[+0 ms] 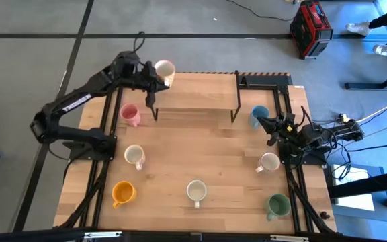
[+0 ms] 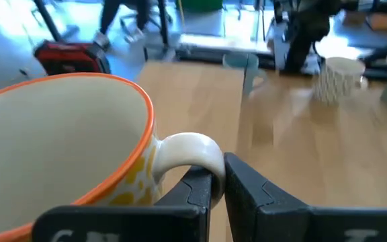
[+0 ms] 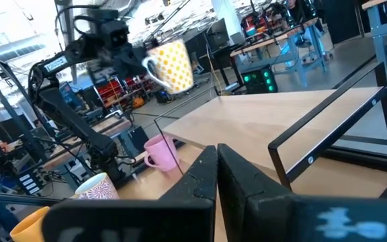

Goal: Place coffee mugs
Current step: Put the yellow pattern mug on the shelf

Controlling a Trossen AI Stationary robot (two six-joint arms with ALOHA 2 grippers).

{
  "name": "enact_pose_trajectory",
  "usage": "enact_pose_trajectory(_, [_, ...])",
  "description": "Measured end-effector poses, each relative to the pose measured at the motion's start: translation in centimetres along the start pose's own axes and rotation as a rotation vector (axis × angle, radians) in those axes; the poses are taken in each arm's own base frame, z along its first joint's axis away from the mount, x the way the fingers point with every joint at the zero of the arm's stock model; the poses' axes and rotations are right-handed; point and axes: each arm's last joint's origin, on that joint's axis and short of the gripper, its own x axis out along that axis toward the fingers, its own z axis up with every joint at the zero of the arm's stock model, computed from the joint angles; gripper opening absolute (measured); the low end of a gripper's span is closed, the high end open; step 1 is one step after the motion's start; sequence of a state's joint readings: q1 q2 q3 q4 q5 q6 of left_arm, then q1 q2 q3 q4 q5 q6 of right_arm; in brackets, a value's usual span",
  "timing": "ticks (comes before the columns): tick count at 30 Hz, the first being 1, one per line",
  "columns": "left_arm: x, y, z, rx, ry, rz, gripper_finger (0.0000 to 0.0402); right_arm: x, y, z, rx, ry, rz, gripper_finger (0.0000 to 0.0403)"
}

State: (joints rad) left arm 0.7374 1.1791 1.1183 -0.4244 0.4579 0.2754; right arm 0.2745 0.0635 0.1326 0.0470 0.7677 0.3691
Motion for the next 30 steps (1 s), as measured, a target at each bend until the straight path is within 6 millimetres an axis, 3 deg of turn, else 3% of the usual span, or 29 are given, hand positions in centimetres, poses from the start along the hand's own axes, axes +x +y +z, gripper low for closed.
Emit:
enact_pose_trajectory(9, [1.0,3.4,-1.4,0.102,-0.013,-0.046,0.0018,0.0,-0.1,-0.2,-0.021,0.02,-0.008,0.0003])
enact_pose_trajectory(19, [1.5,6.9,-3.6,0.041,0.011,-0.04,0.0018,0.0,-0.1,-0.2,-0.021,0.02,-0.009,0.0003])
enact_pose_trajectory(30, [1.8,8.0,-4.1,0.04,-0.045,-0.061,0.0018,0.0,-0.2,-0.4,-0.037,0.025,-0.039,0.0003])
